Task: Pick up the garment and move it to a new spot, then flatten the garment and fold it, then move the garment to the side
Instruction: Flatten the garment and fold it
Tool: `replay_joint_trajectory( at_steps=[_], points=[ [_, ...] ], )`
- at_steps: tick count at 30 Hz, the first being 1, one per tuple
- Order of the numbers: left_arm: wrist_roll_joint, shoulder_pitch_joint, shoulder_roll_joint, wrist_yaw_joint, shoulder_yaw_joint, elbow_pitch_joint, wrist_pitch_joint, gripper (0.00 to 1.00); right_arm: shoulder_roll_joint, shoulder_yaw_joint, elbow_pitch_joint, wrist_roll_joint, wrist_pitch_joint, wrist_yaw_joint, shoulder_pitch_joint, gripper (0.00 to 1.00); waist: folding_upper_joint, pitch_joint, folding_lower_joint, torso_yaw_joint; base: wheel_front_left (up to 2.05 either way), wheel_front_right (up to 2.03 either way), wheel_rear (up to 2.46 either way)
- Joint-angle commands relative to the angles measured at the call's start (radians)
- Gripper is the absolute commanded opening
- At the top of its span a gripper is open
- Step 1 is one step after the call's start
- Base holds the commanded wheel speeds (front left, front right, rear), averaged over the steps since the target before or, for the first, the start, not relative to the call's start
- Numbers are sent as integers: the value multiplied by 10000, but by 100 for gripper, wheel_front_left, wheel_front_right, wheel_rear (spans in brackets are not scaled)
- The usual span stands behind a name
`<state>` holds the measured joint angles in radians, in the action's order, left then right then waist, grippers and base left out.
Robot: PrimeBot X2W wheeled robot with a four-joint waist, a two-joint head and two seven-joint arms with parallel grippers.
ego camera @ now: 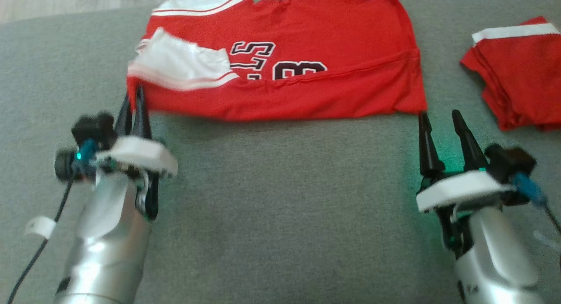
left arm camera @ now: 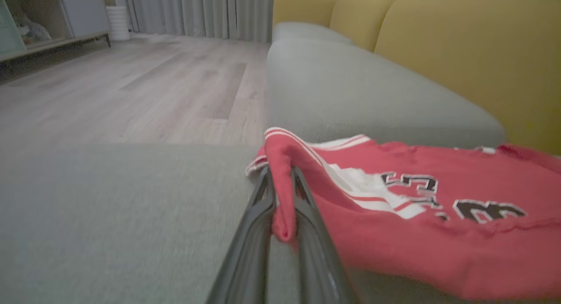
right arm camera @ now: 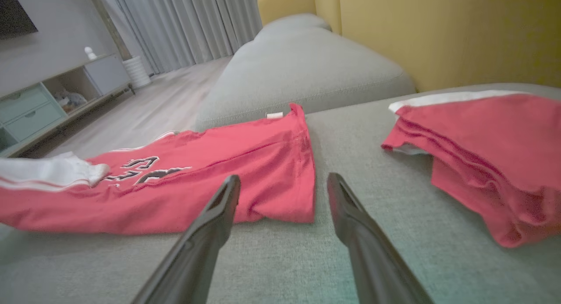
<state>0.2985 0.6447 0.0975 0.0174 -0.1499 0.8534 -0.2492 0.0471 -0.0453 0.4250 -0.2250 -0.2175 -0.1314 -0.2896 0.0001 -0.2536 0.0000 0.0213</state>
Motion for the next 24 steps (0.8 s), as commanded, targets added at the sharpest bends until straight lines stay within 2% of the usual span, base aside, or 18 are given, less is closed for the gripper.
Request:
replay_joint_trajectory(
  at_steps=[1, 3, 7, 12, 19, 20, 21, 22, 24],
  points=[
    [-236, 62, 215, 18, 241, -1045, -119, 0, 32, 45, 197, 23, 486, 7, -667, 100, -1, -10, 0, -116, 0, 0, 0],
    [-472, -138, 196, 120, 202, -1957, -121, 0, 32, 228, 890, -101, 1153, 7, -1113, 100, -1, -59, 0, -197, 0, 0, 0],
    [-789, -493, 118, 257, 111, -2978, -123, 0, 32, 573, 2101, -196, 1644, 7, -2029, 100, -1, -152, 0, -330, 0, 0, 0],
    [-962, -697, 3, 361, -28, -3276, -124, 0, 32, 761, 3564, 342, 1967, 7, -2934, 100, -1, -261, 0, -491, 0, 0, 0],
    [-1096, -764, -91, 452, -199, -3298, -125, 0, 32, 754, 4705, 1250, 2314, 7, -3629, 100, -1, -395, 0, -602, 0, 0, 0],
    [-1111, -769, -101, 456, -220, -3249, -125, 0, 32, 719, 4846, 1367, 2356, 7, -3699, 93, -1, -410, 0, -615, 0, 0, 0],
    [-1131, -772, -107, 457, -247, -3161, -125, 0, 32, 680, 4954, 1507, 2356, 7, -3759, 42, -1, -417, 0, -622, 0, 0, 0],
    [-1153, -767, -112, 452, -276, -3062, -125, 0, 32, 600, 5019, 1667, 2307, 7, -3811, 0, -1, -422, 0, -627, 0, 0, 0],
    [-1166, -739, -112, 433, -302, -2820, -125, 0, 32, 489, 5060, 1830, 2096, 7, -3876, 0, -1, -433, 0, -638, 0, 0, 0]
  ],
)
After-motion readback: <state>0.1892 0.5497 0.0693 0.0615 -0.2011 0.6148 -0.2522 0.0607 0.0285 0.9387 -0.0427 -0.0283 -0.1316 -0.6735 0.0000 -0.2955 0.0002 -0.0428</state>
